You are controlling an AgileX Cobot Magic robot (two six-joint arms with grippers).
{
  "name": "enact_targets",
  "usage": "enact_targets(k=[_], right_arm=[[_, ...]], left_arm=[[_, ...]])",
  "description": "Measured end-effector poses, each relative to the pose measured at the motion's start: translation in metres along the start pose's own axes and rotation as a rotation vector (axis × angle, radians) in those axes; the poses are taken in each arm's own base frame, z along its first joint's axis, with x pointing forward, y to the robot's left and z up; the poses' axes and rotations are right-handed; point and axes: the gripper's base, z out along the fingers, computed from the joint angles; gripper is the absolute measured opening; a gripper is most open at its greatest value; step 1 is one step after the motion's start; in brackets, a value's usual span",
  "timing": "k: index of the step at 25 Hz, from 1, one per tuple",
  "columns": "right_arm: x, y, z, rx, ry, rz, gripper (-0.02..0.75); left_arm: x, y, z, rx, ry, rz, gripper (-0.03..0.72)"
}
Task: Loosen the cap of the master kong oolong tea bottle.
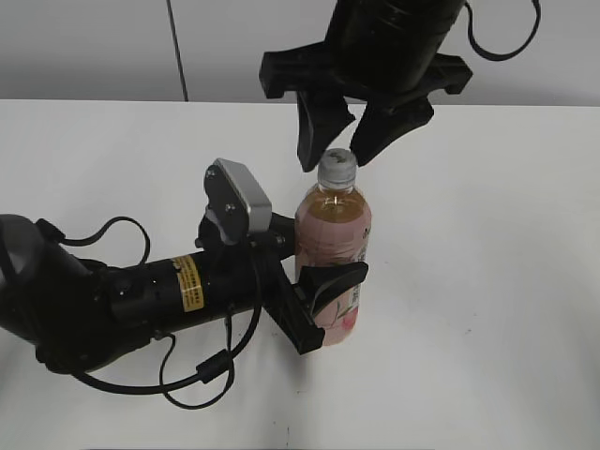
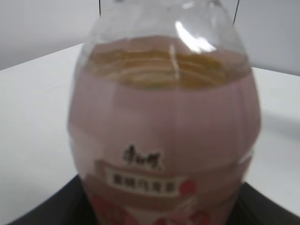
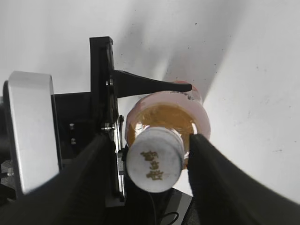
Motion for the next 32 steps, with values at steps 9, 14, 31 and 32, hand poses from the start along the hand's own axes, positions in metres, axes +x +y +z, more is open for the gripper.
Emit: enact_targets(k=[9,14,31,32], right_arm=[[-0.0003,-0.0010,0.0003,0.012,0.002,-0.004,0.279],[-0.0002,-0.0010,0.0003,0.012,0.002,-0.063,0.272],[0.0000,0.0004,0.0003,-0.005,0.002,-1.022,0.270],[-0.0002,0.0003,0.0001,-0.003,0.002,-1.038,0.269]], left_arm=[[0.0000,0.0000,0.0000,0.000,0.000,0.000,0.386],[0.0000,0.0000,0.0000,0.000,0.000,0.000,0.386],[-0.0001,0.0005,0.0000,-0.005,-0.001,-0.003,0.385],[-0.0001,0.0005,0.0000,-0.005,-0.001,-0.003,0.385]])
